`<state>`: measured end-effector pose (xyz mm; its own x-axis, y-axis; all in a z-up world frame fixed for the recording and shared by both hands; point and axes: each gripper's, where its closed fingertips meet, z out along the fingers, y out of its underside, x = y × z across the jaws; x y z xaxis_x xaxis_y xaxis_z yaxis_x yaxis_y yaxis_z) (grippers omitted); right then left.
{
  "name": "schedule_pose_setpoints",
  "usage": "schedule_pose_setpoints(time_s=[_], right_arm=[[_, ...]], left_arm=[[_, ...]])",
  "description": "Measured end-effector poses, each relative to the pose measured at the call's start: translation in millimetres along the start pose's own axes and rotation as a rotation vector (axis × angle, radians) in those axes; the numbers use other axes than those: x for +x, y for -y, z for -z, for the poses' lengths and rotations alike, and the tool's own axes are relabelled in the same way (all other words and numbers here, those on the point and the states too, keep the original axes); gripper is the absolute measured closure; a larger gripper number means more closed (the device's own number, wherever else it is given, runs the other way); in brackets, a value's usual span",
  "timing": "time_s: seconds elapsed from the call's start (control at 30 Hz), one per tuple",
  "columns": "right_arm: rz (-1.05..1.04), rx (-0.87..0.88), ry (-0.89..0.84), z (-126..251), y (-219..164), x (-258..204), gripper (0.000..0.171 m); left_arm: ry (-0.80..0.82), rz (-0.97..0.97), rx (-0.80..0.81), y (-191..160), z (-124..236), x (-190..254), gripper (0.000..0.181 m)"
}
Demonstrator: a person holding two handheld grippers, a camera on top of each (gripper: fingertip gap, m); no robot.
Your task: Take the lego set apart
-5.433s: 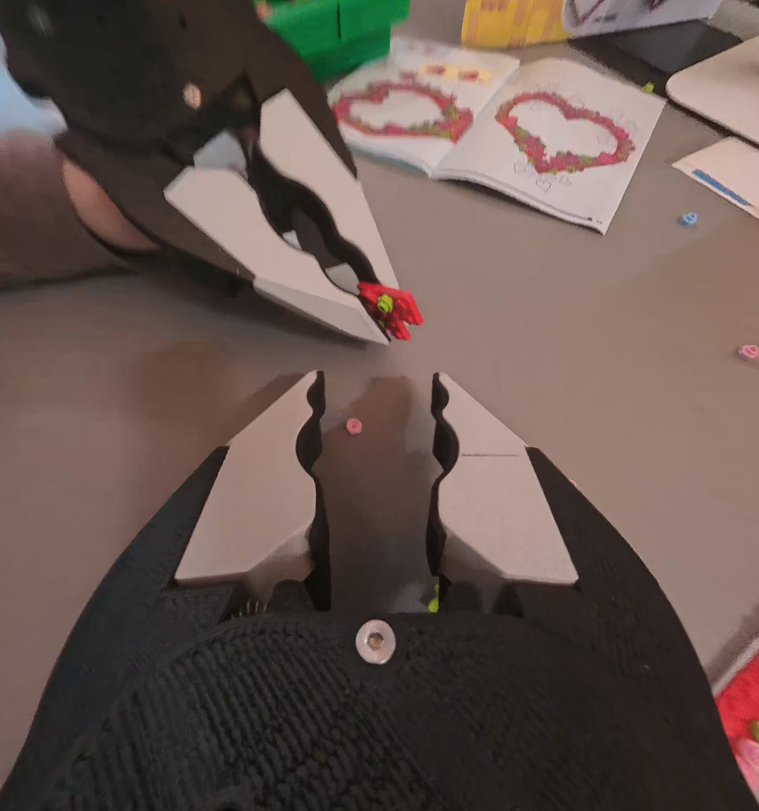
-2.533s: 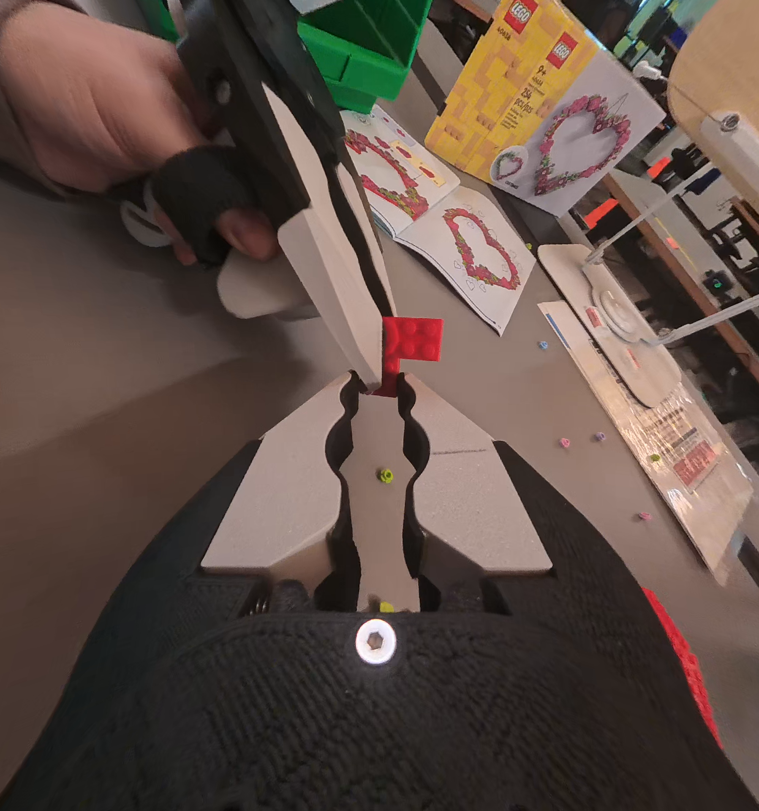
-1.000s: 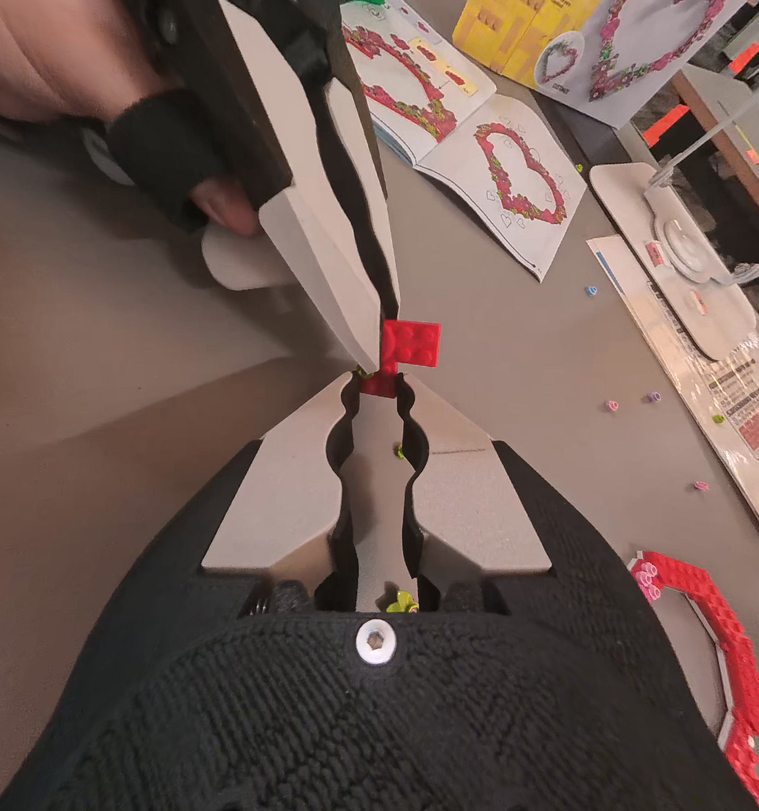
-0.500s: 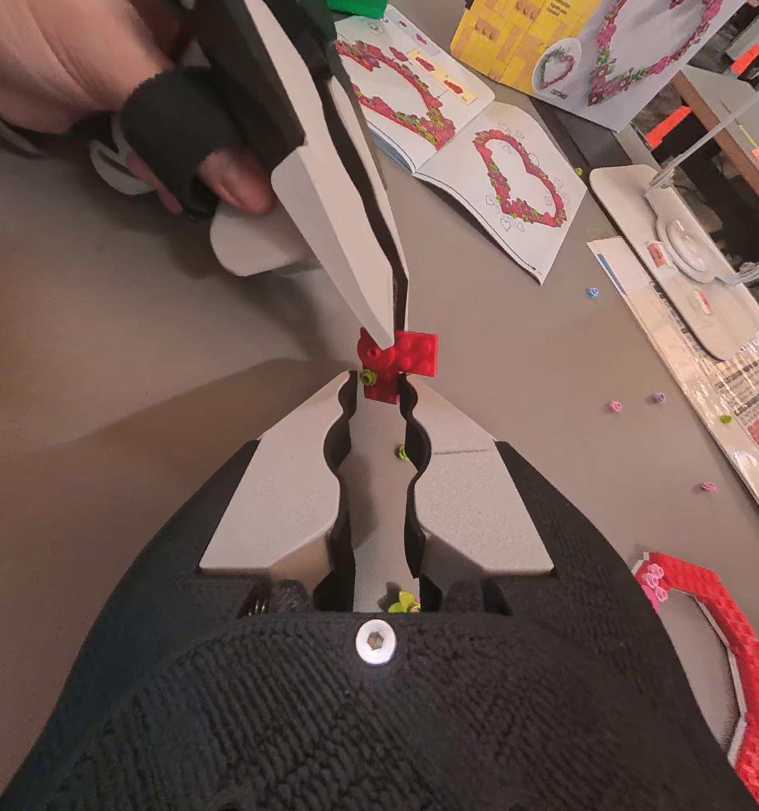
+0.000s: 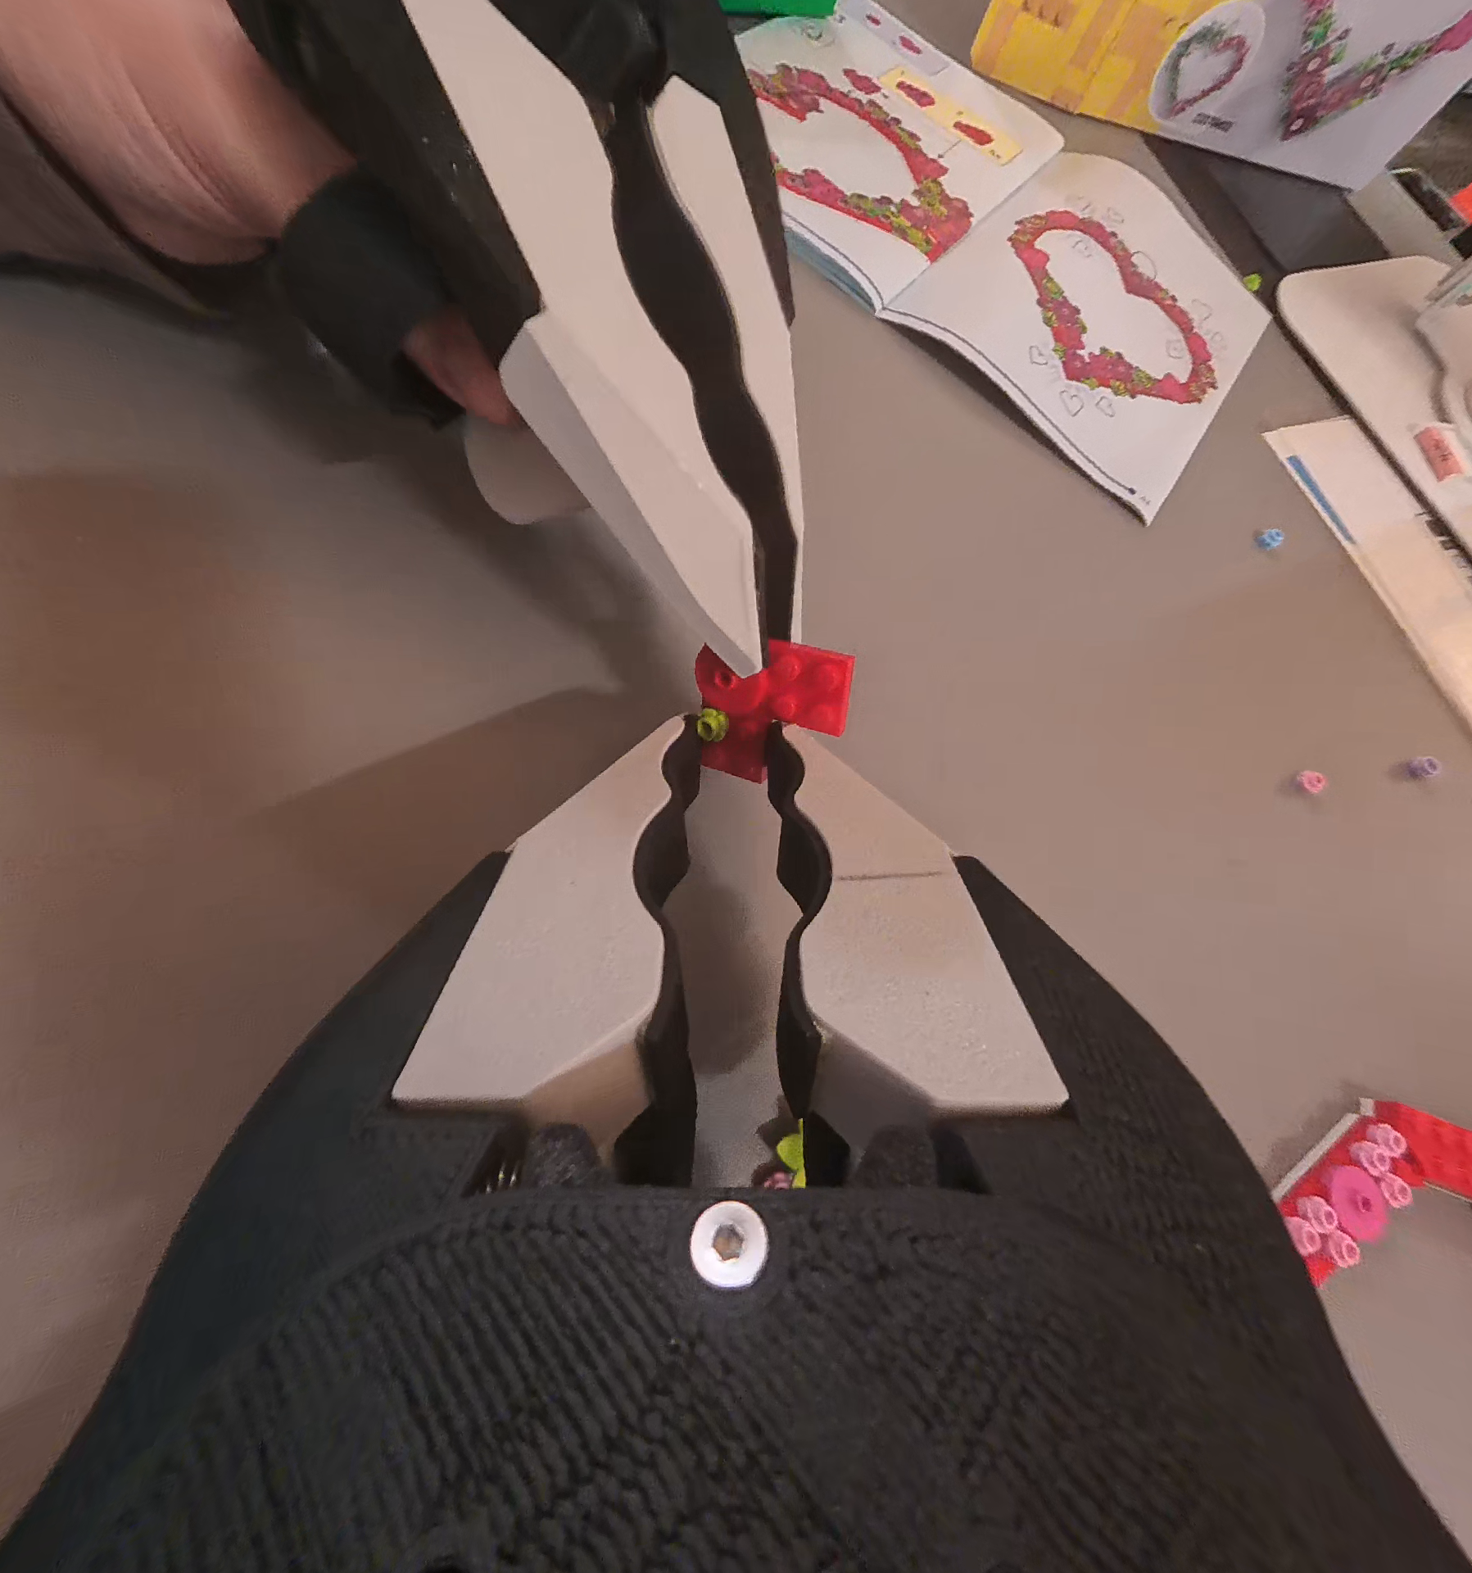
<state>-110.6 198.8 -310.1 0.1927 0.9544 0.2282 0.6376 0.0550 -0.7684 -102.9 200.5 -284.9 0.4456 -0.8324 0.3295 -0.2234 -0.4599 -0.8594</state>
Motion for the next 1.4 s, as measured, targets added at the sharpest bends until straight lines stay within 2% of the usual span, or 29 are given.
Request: schedule_pose_setpoints(time_s=[0.03, 0.4, 0.57, 0.7, 0.8, 0.97, 1.1, 1.17, 1.23, 1.33, 1.4], right_arm=[[-0.003, -0.002, 0.01, 0.1, -1.1, -0.7, 0.157], [0.001, -0.022, 0.095, 2.7, -12.2, -6.1, 0.158], [-0.008, -0.004, 0.052, 1.0, -7.5, -1.1, 0.157], [-0.005, -0.027, 0.023, -1.9, -10.0, 1.6, 0.139], [-0.018, -0.042, 0.014, -3.3, -12.9, 3.7, 0.135], [-0.036, -0.042, -0.042, -3.5, -12.5, 12.6, 0.12], [-0.023, -0.03, -0.118, -1.7, -7.8, 22.4, 0.101], [-0.008, -0.046, -0.154, -1.4, -8.3, 26.8, 0.09], [-0.002, -0.06, -0.169, -2.2, -9.3, 28.1, 0.088], [-0.022, 0.01, -0.193, 1.5, 2.4, 30.7, 0.084], [-0.039, -0.03, -0.183, -2.1, -5.9, 31.2, 0.083]], left_arm=[[0.002, -0.009, -0.006, -1.1, -0.7, 0.3, 0.178], [0.061, -0.182, -0.086, -10.3, -7.3, 3.6, 0.178], [0.049, -0.099, -0.048, -6.0, -5.5, 0.9, 0.178], [0.122, -0.065, -0.025, -2.7, -0.4, -12.2, 0.178], [0.217, -0.045, -0.061, -7.6, 6.4, -29.5, 0.179], [0.176, 0.224, -0.065, -16.7, 13.8, -42.4, 0.179], [0.142, 0.336, -0.051, -22.4, 17.6, -54.2, 0.179], [0.168, 0.323, -0.031, -19.7, 20.9, -60.1, 0.173], [0.232, 0.267, -0.017, -15.1, 26.5, -66.9, 0.161], [0.293, 0.173, 0.027, 0.2, 36.4, -66.3, 0.156], [0.34, 0.103, 0.067, 12.4, 45.2, -62.7, 0.153]])
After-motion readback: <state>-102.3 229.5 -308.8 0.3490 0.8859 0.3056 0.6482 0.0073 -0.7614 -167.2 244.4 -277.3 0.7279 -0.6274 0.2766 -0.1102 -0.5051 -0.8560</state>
